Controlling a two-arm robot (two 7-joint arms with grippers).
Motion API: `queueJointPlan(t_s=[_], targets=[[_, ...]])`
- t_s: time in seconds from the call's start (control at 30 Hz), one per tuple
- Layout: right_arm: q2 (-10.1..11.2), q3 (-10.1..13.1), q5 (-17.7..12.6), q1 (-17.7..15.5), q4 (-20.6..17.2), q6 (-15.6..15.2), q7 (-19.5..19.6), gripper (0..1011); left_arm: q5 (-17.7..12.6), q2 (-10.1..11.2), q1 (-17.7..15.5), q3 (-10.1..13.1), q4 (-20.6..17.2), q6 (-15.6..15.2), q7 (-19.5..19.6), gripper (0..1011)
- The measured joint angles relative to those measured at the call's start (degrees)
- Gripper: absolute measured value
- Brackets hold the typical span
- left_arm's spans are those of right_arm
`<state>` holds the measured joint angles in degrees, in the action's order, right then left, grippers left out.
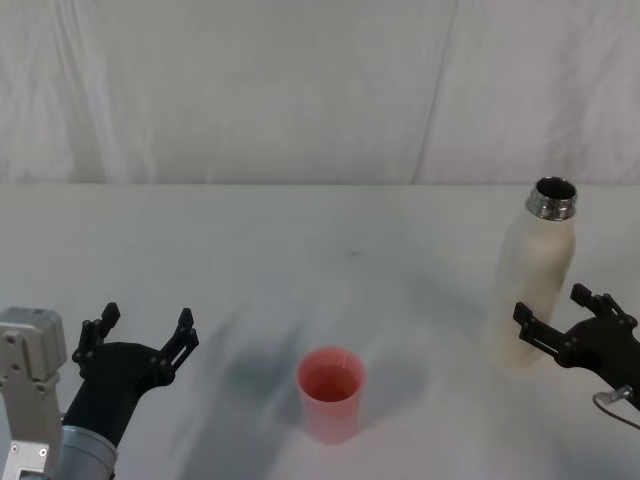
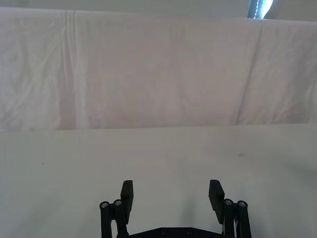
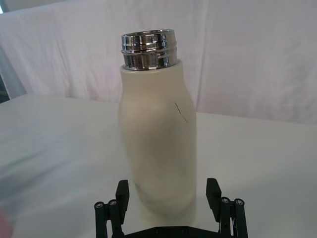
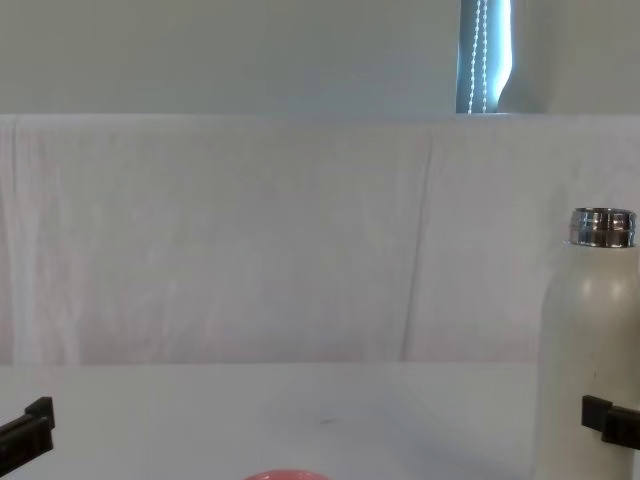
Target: Grasp the thermos with one hand and pour water into the cup lid.
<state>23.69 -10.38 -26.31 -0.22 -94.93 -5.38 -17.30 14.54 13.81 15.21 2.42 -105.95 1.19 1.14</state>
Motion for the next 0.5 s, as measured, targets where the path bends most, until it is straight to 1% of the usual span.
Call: queueJointPlan(t_s=[0.3,0.5], targets=[[1.6,1.3,-1.5,-2.4,-2.7,-0.3,-0.3,1003,0.0,0.0,0.0,0.0,0.0,0.0,0.0,1001],[1.8,2.4,-1.2,-5.2,-5.4,0.3,1.9,1003,0.0,0.0,0.0,0.0,0.0,0.0,0.0,1001]])
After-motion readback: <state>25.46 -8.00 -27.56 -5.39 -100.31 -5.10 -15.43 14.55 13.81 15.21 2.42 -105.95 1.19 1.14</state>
